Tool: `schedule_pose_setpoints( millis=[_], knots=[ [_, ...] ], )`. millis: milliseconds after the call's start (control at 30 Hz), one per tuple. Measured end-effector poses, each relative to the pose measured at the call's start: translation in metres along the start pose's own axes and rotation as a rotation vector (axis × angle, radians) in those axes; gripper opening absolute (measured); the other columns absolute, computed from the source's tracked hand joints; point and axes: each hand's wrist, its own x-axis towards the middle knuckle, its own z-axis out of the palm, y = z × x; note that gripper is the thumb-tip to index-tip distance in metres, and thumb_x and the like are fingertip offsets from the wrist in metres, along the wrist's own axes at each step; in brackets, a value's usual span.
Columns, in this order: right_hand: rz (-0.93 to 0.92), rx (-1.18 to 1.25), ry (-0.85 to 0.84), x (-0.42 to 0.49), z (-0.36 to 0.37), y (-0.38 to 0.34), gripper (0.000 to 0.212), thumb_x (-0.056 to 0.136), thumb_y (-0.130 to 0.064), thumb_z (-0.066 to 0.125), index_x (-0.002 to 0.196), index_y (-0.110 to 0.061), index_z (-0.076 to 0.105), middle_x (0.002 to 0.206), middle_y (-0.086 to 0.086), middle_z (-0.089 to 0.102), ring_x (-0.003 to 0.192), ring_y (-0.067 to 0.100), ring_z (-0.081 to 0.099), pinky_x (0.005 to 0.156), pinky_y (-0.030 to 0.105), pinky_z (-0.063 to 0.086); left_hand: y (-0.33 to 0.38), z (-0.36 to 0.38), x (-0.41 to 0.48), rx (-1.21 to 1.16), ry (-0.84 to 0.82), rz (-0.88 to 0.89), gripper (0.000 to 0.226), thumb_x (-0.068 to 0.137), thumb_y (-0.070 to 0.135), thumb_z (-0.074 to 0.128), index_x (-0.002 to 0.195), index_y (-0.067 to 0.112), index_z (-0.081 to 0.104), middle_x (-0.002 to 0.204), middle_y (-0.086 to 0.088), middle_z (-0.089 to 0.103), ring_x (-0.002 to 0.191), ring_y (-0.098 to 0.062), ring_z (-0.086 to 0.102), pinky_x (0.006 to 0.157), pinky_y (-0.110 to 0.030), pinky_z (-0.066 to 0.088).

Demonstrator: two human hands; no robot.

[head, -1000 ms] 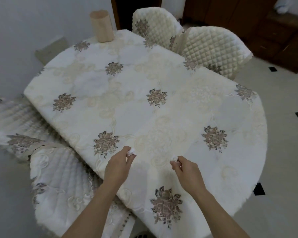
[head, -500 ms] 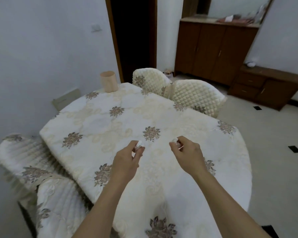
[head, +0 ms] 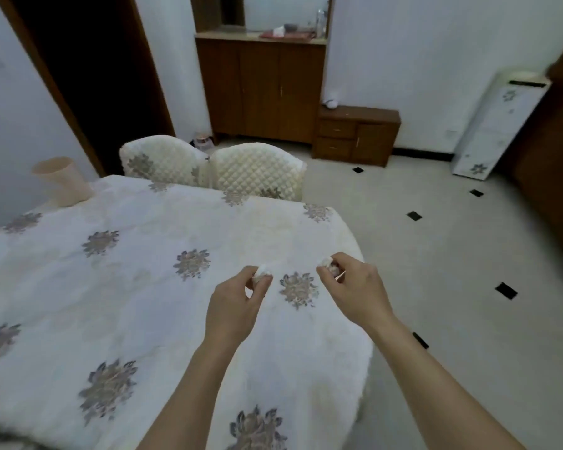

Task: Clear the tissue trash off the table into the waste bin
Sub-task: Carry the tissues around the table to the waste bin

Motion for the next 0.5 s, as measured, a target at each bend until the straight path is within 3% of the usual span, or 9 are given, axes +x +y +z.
schedule_pose_setpoints(
  millis=[167,500],
  knots=[
    [0.161,-0.076,0.129,-0.024,-0.050,0.057,0.033,0.092,-0.042,0.056,0.071,-0.017,0.055,0.061,-0.003,0.059,0.063,0.024,0.059,0.060,0.039,0.049,0.037,0.052,0.004,-0.051,-0.126,0.098,0.027,0.095,0.050,0.053,0.086,0.026,0.060,0.070,0.006,0.061,0.056,-0.019,0.062,0.061,-0.040,0.051],
    [0.303,-0.127,0.318,-0.042,-0.119,0.142,0.038,0.090,-0.053,0.049,0.065,-0.023,0.047,0.057,-0.004,0.055,0.060,0.024,0.057,0.058,0.041,0.051,0.111,0.149,0.022,-0.036,-0.299,0.258,0.031,0.095,0.049,0.052,0.084,0.022,0.060,0.072,0.007,0.061,0.056,-0.018,0.061,0.060,-0.040,0.051]
  ],
)
